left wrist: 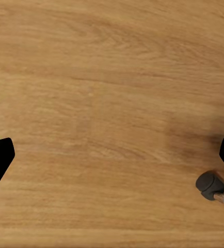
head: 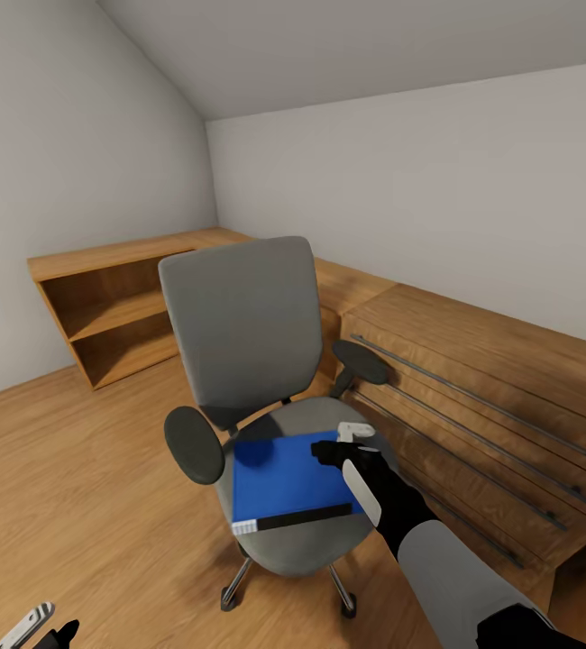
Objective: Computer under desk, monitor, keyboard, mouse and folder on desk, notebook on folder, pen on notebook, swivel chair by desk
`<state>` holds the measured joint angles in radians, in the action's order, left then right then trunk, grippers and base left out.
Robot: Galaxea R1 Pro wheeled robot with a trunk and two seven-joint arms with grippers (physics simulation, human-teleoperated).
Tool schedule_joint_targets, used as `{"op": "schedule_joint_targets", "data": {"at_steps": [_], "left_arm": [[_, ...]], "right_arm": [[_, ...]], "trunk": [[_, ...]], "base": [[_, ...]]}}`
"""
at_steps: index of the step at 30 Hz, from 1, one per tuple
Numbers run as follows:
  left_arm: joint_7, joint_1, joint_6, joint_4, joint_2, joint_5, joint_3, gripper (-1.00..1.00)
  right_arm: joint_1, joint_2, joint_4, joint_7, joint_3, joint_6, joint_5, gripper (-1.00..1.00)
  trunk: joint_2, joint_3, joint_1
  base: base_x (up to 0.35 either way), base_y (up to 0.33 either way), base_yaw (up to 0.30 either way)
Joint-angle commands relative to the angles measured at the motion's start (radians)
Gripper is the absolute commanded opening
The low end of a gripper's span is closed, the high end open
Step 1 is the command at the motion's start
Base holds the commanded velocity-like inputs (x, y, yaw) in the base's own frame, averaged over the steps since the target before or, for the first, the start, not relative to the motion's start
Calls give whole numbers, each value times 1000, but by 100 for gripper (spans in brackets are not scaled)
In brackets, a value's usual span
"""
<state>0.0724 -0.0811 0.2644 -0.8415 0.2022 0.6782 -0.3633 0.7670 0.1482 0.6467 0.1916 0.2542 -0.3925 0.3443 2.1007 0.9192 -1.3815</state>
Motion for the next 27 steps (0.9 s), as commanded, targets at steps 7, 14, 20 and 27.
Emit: {"op": "schedule_joint_targets", "data": {"at_steps": [7, 14, 20, 27], "left_arm": [[6, 0, 6, -2, -1, 11, 0, 100], [6, 0, 6, -2, -2, 11, 0, 100], [6, 0, 7, -2, -3, 11, 1, 100], [6, 0, 7, -2, -3, 11, 1, 100]], "right_arm": [[0, -1, -55, -7, 5, -3, 12, 100], [0, -1, -53, -9, 5, -3, 14, 100], [0, -1, -53, -8, 5, -3, 15, 100], [0, -1, -55, -8, 5, -3, 15, 100]], "trunk": [[0, 1, 0], [0, 1, 0], [0, 1, 0], [0, 1, 0]], "base": [[0, 0, 0], [0, 0, 0], [-154, 0, 0], [-231, 0, 0]]}}
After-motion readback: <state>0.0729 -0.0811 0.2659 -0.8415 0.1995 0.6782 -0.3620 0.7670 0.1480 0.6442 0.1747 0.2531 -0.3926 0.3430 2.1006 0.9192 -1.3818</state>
